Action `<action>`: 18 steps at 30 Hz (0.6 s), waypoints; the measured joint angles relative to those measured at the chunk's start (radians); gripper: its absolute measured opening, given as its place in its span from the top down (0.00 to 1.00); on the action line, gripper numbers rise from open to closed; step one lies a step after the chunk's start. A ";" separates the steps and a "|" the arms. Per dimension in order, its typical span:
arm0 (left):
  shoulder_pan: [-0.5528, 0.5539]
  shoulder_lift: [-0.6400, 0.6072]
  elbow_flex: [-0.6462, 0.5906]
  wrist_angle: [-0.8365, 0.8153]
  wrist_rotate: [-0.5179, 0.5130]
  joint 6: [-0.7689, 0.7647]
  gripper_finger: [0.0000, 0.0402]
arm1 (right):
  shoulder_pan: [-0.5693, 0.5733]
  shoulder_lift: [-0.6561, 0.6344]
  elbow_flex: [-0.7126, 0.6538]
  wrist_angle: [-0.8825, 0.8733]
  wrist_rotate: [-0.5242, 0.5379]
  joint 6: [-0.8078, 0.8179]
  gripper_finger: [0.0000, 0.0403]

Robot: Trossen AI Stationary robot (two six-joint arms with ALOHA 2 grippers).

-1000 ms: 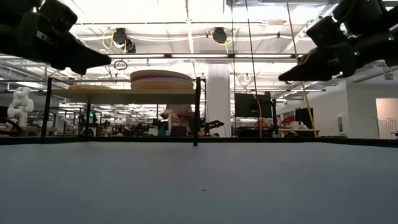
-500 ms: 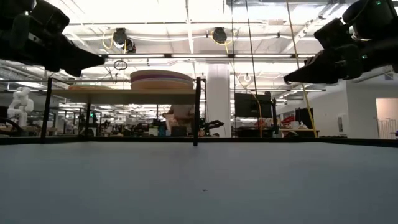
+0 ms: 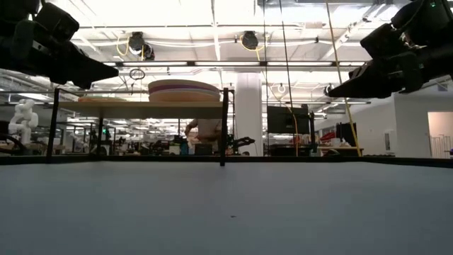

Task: Place and stack plates onto a shelf
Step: Return to Home Position

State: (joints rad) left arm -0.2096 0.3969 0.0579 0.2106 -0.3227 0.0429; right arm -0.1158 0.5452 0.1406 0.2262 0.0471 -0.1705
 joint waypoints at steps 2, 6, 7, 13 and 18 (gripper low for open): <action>0.000 0.000 0.000 0.001 0.000 0.000 0.99 | 0.000 -0.012 -0.011 0.006 0.000 -0.002 1.00; 0.000 0.000 0.000 0.001 0.000 0.000 0.99 | 0.000 -0.045 -0.042 0.008 0.000 -0.005 1.00; 0.000 0.000 0.000 0.001 -0.001 0.000 0.99 | 0.000 -0.054 -0.049 0.009 0.000 -0.005 1.00; 0.000 0.000 0.000 0.002 -0.001 0.011 0.99 | 0.000 -0.110 -0.087 0.002 0.000 -0.002 1.00; 0.000 0.000 0.000 0.002 -0.001 0.011 0.99 | 0.000 -0.160 -0.109 0.009 0.001 0.000 1.00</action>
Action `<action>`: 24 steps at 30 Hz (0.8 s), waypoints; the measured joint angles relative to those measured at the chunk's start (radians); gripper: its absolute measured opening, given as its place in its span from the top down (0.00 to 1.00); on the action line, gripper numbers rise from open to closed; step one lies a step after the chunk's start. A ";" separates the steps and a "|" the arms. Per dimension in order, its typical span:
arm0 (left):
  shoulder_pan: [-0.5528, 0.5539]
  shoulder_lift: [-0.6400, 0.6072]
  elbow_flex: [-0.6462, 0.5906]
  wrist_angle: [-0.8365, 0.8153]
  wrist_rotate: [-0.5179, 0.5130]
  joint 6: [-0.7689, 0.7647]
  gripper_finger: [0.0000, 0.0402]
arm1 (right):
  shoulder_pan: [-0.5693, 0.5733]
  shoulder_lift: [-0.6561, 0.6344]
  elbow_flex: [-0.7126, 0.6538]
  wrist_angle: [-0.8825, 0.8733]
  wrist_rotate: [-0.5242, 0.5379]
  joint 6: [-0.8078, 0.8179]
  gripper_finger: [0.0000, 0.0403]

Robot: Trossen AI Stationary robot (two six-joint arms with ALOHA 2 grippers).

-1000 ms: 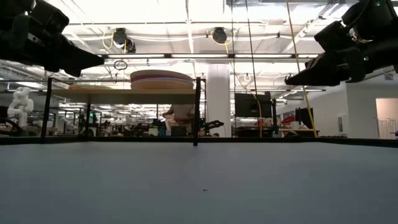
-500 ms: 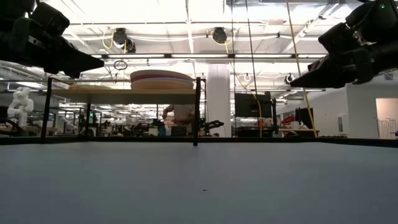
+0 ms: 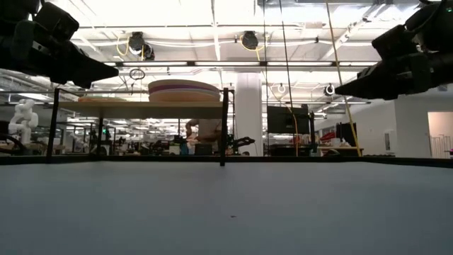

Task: Place and stack plates onto a shelf
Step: Return to Home Position

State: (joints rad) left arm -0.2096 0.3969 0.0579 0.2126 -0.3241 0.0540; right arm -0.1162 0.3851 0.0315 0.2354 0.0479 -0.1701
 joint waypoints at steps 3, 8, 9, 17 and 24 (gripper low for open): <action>0.000 0.000 0.000 -0.001 0.000 0.001 0.99 | 0.000 -0.026 -0.011 -0.003 0.000 0.006 1.00; 0.000 0.000 0.000 -0.002 -0.001 0.001 0.99 | 0.000 -0.076 -0.013 -0.070 0.000 0.009 1.00; 0.000 0.000 0.000 -0.002 -0.001 0.001 0.99 | 0.000 -0.086 -0.014 -0.074 0.001 0.010 1.00; 0.000 0.000 0.000 0.000 -0.017 0.004 0.99 | 0.000 -0.176 -0.015 -0.139 0.000 0.029 1.00; 0.000 0.000 0.000 0.000 -0.017 0.003 0.99 | 0.000 -0.265 -0.016 -0.210 -0.056 0.073 1.00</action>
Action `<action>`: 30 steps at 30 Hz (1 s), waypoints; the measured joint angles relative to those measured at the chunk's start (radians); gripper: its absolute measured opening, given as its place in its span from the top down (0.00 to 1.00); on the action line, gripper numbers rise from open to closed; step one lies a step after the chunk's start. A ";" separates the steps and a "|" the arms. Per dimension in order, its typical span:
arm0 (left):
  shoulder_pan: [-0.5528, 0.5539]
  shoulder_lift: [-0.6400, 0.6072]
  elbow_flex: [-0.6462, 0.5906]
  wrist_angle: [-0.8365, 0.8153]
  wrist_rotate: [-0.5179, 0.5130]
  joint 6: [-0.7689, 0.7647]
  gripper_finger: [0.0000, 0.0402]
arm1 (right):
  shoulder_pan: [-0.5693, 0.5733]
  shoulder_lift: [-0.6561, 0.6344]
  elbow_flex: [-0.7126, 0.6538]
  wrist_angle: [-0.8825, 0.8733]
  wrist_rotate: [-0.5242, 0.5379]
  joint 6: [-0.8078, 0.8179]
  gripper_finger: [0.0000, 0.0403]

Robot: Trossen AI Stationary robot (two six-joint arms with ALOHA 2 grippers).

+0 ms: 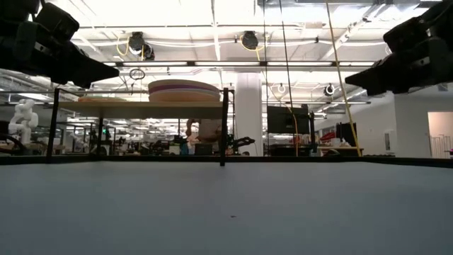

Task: Place and stack plates onto a shelf
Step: Return to Home Position

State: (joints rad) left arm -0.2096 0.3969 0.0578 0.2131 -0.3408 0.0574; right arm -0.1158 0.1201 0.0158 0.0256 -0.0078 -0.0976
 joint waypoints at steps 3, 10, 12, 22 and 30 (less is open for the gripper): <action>0.000 0.000 0.000 0.001 0.000 -0.001 0.99 | 0.000 -0.026 0.000 -0.001 -0.010 0.009 1.00; 0.000 0.000 0.000 0.000 0.000 -0.028 0.99 | 0.016 -0.039 0.000 0.004 -0.075 0.059 1.00; 0.000 0.000 0.000 0.000 0.000 -0.034 0.99 | 0.039 -0.039 0.000 0.004 -0.075 0.087 1.00; -0.024 0.000 0.000 -0.002 0.001 -0.071 0.99 | 0.156 -0.039 -0.001 -0.008 0.003 0.116 1.00; -0.062 0.000 0.000 0.000 0.001 -0.070 0.99 | 0.158 -0.039 -0.001 -0.009 0.004 0.121 1.00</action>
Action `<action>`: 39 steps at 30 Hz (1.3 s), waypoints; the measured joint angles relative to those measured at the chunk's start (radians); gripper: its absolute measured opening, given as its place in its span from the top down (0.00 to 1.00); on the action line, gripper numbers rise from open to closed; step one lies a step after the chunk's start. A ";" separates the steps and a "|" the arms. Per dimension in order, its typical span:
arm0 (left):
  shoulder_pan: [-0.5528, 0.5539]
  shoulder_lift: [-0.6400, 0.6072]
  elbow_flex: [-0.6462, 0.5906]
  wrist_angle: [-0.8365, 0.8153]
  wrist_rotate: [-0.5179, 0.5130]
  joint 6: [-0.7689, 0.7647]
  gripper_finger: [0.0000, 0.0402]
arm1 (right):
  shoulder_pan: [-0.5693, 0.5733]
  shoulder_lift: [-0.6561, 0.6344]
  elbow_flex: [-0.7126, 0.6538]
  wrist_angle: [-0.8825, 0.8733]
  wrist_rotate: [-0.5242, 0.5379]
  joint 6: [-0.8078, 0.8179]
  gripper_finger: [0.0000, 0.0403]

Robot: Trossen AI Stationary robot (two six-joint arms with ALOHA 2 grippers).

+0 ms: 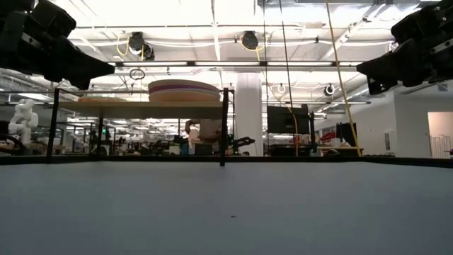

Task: Place and stack plates onto a shelf
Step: Return to Home Position

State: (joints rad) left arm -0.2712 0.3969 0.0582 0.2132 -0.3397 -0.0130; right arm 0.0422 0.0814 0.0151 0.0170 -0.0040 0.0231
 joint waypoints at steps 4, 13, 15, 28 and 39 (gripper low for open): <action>0.001 -0.005 0.000 0.008 0.006 0.042 0.99 | 0.000 0.000 0.000 0.000 0.000 -0.025 1.00; 0.001 -0.144 0.000 -0.056 0.123 0.111 0.99 | -0.001 0.000 0.000 0.015 0.003 -0.027 1.00; 0.002 -0.196 0.000 -0.099 0.123 0.127 0.99 | -0.001 0.000 0.000 0.015 0.003 -0.027 1.00; 0.103 -0.394 -0.005 -0.282 0.212 0.162 0.99 | -0.001 0.000 0.000 0.018 0.003 -0.027 1.00; 0.273 -0.385 -0.047 -0.199 0.396 0.171 0.99 | -0.001 0.005 0.000 0.017 0.003 -0.027 1.00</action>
State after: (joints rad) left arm 0.0013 0.0120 0.0109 0.0147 0.0563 0.1585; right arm 0.0414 0.0860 0.0151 0.0341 -0.0010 -0.0044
